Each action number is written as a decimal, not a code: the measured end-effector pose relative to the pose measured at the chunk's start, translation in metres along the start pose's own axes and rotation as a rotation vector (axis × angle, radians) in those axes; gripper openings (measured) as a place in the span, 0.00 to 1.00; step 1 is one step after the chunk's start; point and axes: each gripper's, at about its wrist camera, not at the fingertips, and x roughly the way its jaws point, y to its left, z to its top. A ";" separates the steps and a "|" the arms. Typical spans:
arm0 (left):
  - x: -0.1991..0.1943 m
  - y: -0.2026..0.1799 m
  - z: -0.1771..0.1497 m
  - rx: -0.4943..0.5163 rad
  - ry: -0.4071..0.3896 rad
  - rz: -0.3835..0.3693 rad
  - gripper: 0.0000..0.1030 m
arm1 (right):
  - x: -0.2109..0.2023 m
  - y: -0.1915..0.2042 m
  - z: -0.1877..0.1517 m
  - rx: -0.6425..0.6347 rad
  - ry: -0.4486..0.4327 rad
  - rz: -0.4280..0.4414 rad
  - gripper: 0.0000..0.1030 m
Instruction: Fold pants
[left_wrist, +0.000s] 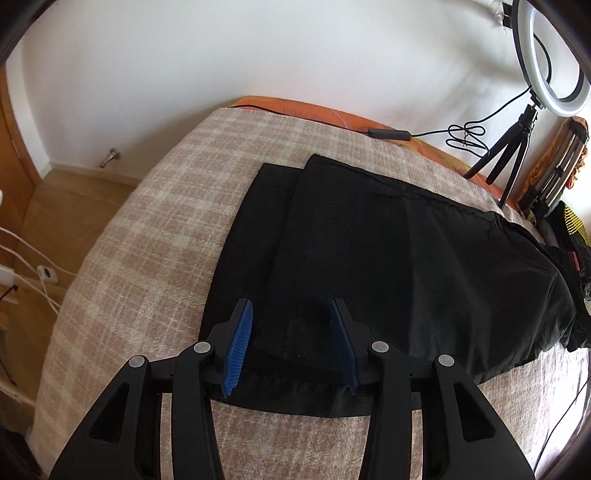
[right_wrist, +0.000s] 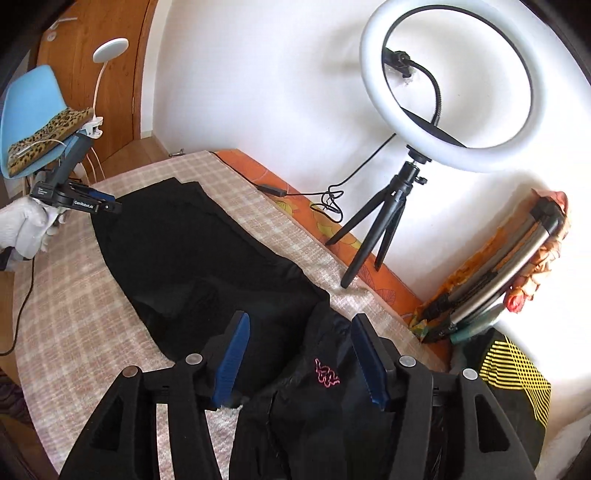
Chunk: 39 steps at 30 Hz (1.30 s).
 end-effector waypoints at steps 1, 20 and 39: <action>0.003 -0.002 -0.001 0.007 0.007 0.010 0.41 | -0.009 -0.007 -0.011 0.023 -0.005 0.006 0.58; 0.002 -0.017 -0.008 0.031 -0.059 0.054 0.16 | -0.073 -0.031 -0.145 0.032 0.042 0.093 0.73; -0.022 0.005 -0.018 0.027 -0.107 0.133 0.16 | 0.071 -0.169 -0.065 0.112 0.214 -0.416 0.25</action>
